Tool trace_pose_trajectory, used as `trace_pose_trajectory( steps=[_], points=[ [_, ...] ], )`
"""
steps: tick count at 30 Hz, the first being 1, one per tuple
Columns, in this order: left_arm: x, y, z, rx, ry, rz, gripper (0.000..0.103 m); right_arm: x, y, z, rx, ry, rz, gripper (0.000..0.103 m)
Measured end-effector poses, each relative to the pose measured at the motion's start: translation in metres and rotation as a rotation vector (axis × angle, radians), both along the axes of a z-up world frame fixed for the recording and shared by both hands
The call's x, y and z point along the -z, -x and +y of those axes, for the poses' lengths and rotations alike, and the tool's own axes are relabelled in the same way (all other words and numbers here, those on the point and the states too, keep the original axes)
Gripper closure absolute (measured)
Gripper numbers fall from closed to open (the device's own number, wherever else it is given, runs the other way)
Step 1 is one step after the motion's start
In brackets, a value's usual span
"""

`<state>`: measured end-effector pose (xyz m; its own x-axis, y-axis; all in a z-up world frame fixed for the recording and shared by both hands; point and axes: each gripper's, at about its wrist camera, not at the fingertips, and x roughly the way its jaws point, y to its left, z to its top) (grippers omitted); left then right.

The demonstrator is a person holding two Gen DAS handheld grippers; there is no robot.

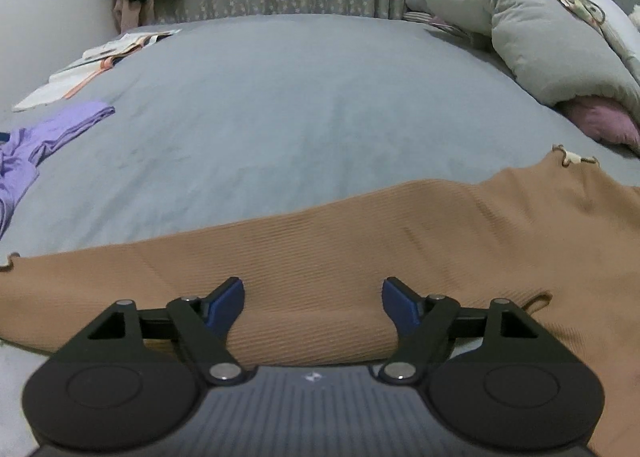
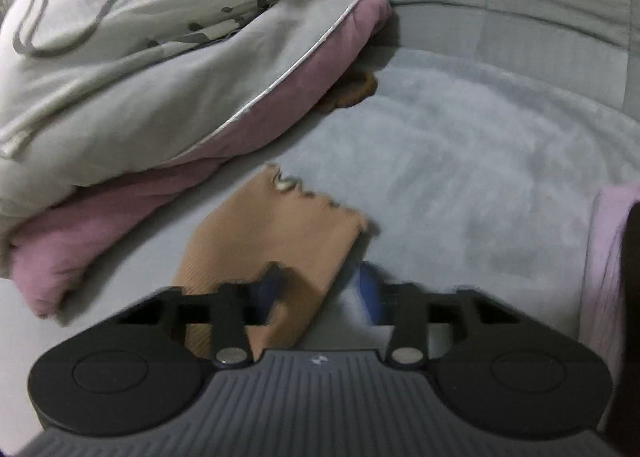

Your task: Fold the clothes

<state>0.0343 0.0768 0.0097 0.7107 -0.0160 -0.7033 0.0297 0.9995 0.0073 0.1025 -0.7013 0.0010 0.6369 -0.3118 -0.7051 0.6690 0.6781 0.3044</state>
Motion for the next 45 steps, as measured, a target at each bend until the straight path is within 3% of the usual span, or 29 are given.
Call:
trace_pose_trajectory(
  steps=[1, 5, 10, 13, 15, 19, 20, 24, 25, 26, 28, 29, 32, 35, 38, 42, 43, 45],
  points=[
    [-0.001, 0.001, 0.001, -0.001, 0.005, 0.000, 0.026, -0.002, 0.001, -0.001, -0.002, 0.006, -0.005, 0.099],
    [-0.004, 0.002, 0.003, -0.013, 0.023, 0.004, 0.026, -0.047, 0.024, 0.004, 0.065, 0.223, -0.004, 0.099],
    [-0.006, 0.003, 0.002, -0.031, 0.041, 0.007, 0.026, -0.074, 0.035, 0.009, 0.076, 0.311, 0.007, 0.099],
    [-0.007, 0.004, 0.002, -0.032, 0.044, 0.008, 0.026, -0.041, 0.009, 0.023, -0.043, 0.334, 0.166, 0.099],
    [-0.009, 0.005, 0.003, -0.032, 0.048, 0.009, 0.026, -0.023, 0.002, 0.026, -0.016, 0.339, 0.225, 0.098],
    [-0.014, 0.006, 0.011, -0.040, 0.082, 0.010, 0.026, -0.021, 0.003, 0.034, 0.051, 0.465, 0.305, 0.091],
    [-0.015, 0.005, 0.012, -0.039, 0.095, 0.011, 0.026, -0.032, 0.008, 0.043, 0.041, 0.524, 0.265, 0.090],
    [-0.024, 0.008, 0.004, 0.014, 0.141, -0.021, 0.026, -0.073, 0.022, 0.076, -0.009, 0.588, 0.124, 0.088],
    [-0.026, 0.009, 0.001, 0.030, 0.139, -0.028, 0.026, -0.079, 0.023, 0.084, -0.034, 0.581, 0.094, 0.081],
    [-0.027, 0.009, -0.001, 0.037, 0.136, -0.029, 0.026, -0.089, 0.023, 0.101, -0.158, 0.531, 0.013, 0.075],
    [-0.027, 0.009, -0.002, 0.044, 0.131, -0.027, 0.026, -0.097, 0.015, 0.125, -0.407, 0.416, -0.034, 0.070],
    [-0.027, 0.009, -0.002, 0.042, 0.130, -0.025, 0.026, -0.095, 0.003, 0.150, -0.648, 0.314, -0.023, 0.070],
    [-0.029, 0.008, 0.003, 0.025, 0.152, -0.027, 0.026, -0.083, -0.011, 0.204, -0.895, 0.340, 0.017, 0.070],
    [-0.032, 0.008, 0.010, 0.006, 0.174, -0.034, 0.026, -0.064, -0.031, 0.233, -1.077, 0.243, 0.048, 0.070],
    [-0.035, 0.007, 0.014, -0.001, 0.178, -0.038, 0.026, -0.041, -0.046, 0.256, -1.176, 0.222, 0.146, 0.070],
    [-0.035, 0.008, 0.016, -0.008, 0.172, -0.035, 0.026, -0.025, -0.059, 0.257, -1.172, 0.181, 0.194, 0.070],
    [-0.034, 0.008, 0.015, -0.008, 0.170, -0.035, 0.026, -0.025, -0.059, 0.257, -1.183, 0.196, 0.203, 0.073],
    [-0.035, 0.009, 0.015, -0.007, 0.162, -0.038, 0.026, -0.032, -0.055, 0.262, -1.198, 0.252, 0.196, 0.093]
  ],
)
